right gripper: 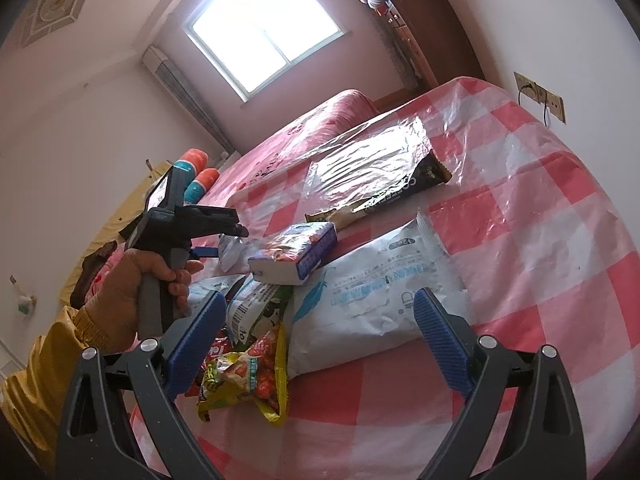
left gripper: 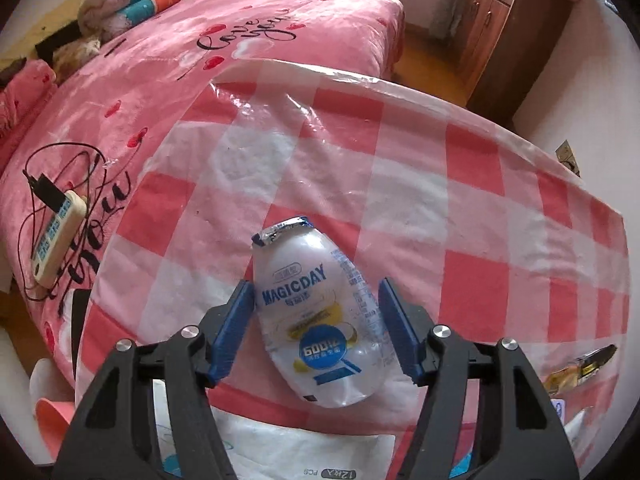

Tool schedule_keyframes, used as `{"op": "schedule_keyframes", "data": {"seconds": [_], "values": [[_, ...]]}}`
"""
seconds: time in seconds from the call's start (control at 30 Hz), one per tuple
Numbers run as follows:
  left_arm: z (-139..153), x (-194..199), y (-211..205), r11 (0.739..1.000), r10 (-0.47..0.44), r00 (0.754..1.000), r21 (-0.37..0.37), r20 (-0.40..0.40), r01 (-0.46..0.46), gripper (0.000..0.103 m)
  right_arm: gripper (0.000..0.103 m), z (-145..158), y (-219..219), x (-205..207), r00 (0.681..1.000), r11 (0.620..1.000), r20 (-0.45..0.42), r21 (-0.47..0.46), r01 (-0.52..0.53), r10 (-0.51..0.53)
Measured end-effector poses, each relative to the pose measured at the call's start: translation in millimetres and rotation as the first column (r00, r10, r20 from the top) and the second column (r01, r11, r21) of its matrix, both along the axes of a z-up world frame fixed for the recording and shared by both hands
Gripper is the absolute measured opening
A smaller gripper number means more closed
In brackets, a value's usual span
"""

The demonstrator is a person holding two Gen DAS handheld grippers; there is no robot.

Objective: Collect trash
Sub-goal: 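Grasp the white MAGICDAY drink pouch with the left tool while the right tool grasps the tissue box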

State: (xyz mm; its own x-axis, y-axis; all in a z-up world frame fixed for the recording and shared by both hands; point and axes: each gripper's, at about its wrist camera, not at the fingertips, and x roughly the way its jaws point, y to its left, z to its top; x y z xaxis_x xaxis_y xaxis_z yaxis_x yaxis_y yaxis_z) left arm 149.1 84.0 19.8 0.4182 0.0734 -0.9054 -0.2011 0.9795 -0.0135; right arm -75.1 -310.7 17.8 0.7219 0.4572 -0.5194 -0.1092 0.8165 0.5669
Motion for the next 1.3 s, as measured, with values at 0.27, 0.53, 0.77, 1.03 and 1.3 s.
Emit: {"op": "schedule_keyframes", "data": {"seconds": [0.27,0.53,0.77,1.03,1.3], "values": [[1.0,-14.8,-14.9,0.998,-0.058,0.998,0.001,0.028,0.058,0.064,0.094,-4.0,-8.6,2.0,1.000,1.000,-0.021,0.015,0.024,-0.023],[3.1,-58.6,-58.7,0.968,-0.243,0.970,-0.062,0.030,0.245,0.062,0.094,-11.1,-12.2,4.7,0.998,0.999,-0.060,0.019,0.033,-0.032],[3.9,-97.6,-78.0,0.946,-0.317,0.947,-0.048,0.050,0.319,0.062,0.094,-10.2,-12.4,3.7,0.997,0.999,-0.060,-0.018,0.051,-0.052],[3.7,-133.2,-85.5,0.921,-0.383,0.922,-0.054,0.053,0.386,0.061,0.094,-5.7,-8.8,1.8,0.997,0.994,-0.037,-0.089,0.071,-0.075],[10.6,-163.5,-91.7,0.900,-0.426,0.900,-0.055,0.098,0.432,0.061,0.094,5.9,6.7,2.8,0.999,0.991,0.036,-0.134,0.022,-0.017]]}}
